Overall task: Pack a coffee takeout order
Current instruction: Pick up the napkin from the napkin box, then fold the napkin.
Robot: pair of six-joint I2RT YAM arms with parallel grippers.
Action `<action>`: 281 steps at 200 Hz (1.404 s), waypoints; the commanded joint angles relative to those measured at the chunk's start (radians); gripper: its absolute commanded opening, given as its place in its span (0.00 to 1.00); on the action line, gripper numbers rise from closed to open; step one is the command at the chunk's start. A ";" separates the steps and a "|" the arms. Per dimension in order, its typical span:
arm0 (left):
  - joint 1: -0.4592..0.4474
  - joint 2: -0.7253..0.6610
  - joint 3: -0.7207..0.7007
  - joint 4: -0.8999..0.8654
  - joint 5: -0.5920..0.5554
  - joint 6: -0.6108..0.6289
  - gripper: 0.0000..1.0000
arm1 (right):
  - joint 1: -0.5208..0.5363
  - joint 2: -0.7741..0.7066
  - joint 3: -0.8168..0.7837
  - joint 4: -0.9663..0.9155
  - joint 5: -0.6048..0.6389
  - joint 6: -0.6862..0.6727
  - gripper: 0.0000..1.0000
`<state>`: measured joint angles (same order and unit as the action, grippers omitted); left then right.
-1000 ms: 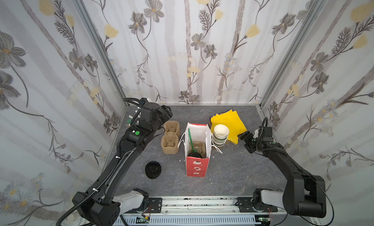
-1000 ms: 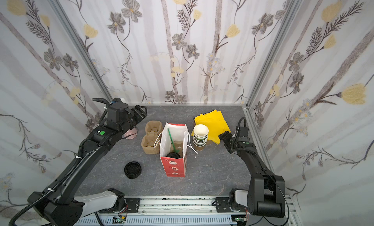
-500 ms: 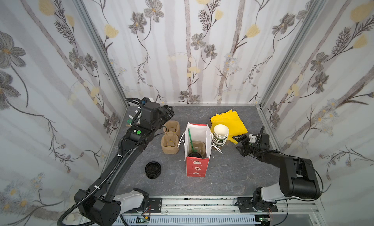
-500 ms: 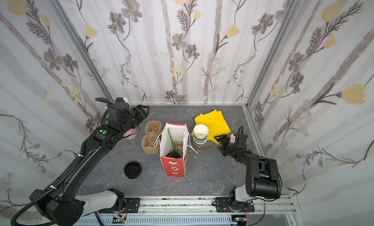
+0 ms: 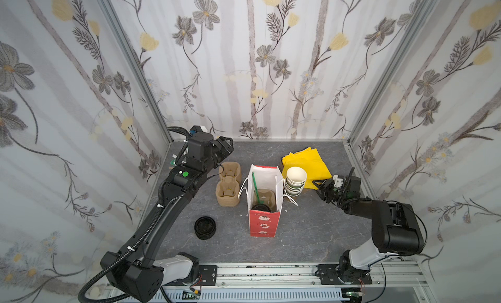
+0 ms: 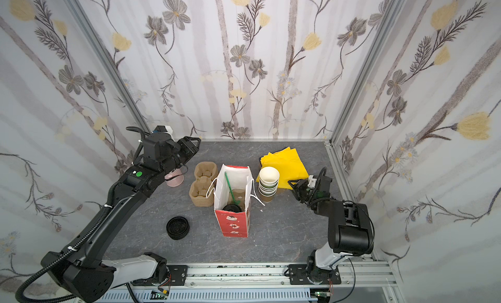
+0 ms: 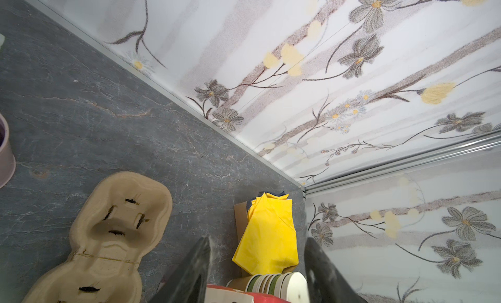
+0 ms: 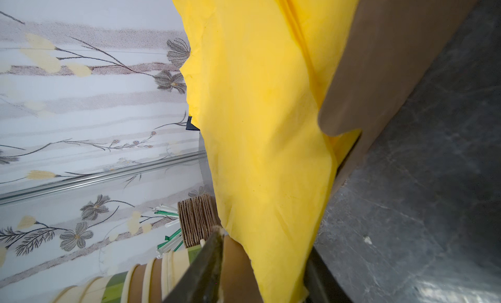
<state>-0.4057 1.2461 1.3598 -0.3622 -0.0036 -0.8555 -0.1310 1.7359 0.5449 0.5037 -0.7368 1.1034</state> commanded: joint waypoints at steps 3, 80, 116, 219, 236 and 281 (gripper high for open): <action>0.001 0.002 0.015 0.041 -0.016 0.010 0.55 | -0.002 -0.008 0.006 0.061 -0.011 0.025 0.26; -0.001 0.004 0.056 0.050 -0.030 0.092 0.60 | -0.008 -0.167 0.045 -0.042 0.016 0.017 0.00; -0.072 0.064 0.159 0.085 0.008 0.373 0.68 | -0.009 -0.299 0.167 -0.171 0.049 -0.032 0.00; -0.326 0.413 0.561 0.105 0.277 1.108 0.86 | 0.129 -0.400 0.815 -0.679 0.123 -0.312 0.00; -0.348 0.474 0.626 0.105 0.319 1.124 0.88 | 0.191 -0.394 0.914 -0.771 0.155 -0.368 0.00; -0.366 0.570 0.716 0.103 0.333 1.110 0.94 | 0.306 -0.410 1.004 -0.842 0.209 -0.423 0.00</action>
<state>-0.7689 1.7912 2.0499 -0.2893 0.2935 0.2237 0.1417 1.3319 1.5288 -0.2649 -0.5869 0.7349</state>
